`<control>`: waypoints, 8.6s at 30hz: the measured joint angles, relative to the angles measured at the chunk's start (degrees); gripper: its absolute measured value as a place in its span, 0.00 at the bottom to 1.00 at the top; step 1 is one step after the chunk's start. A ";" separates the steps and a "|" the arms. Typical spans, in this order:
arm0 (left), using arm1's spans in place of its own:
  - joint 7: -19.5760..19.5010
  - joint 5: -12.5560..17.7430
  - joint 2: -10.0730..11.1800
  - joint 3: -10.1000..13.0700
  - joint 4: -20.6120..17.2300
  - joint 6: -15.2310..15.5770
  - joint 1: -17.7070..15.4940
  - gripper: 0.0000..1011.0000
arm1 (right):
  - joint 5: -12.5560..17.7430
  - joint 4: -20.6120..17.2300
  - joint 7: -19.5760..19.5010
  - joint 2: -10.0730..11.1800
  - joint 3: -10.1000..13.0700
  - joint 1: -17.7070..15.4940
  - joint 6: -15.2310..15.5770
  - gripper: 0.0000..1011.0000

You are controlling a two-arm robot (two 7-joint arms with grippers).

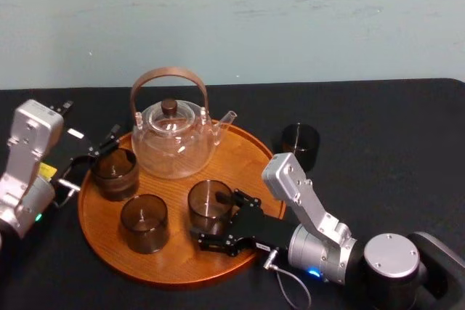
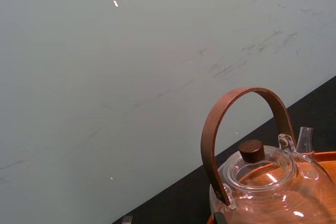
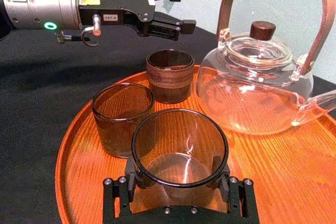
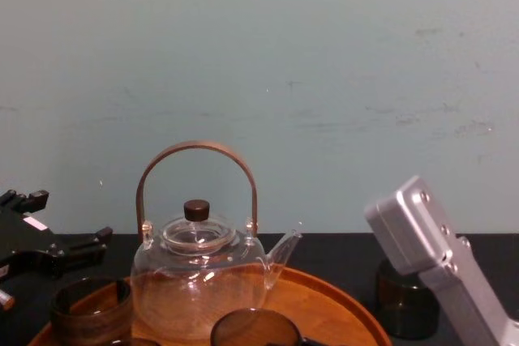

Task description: Pick up the glass from the table and place it on the tray.

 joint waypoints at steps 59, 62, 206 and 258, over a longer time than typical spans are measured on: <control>0.00 0.00 0.00 0.00 0.00 0.00 0.00 0.99 | -0.33 -7.97 -2.01 3.43 2.50 -4.83 -3.92 0.99; 0.00 0.00 0.00 0.00 0.00 0.00 0.00 0.99 | -0.12 -9.92 -2.21 4.14 3.26 -5.89 -4.31 0.99; 0.00 0.00 0.00 0.00 0.00 0.00 0.00 0.99 | 0.09 14.57 -3.30 1.44 12.06 9.77 0.01 0.99; 0.00 0.00 0.00 0.00 0.00 0.00 0.00 0.99 | 0.62 16.27 -2.39 1.09 11.64 10.73 0.61 0.93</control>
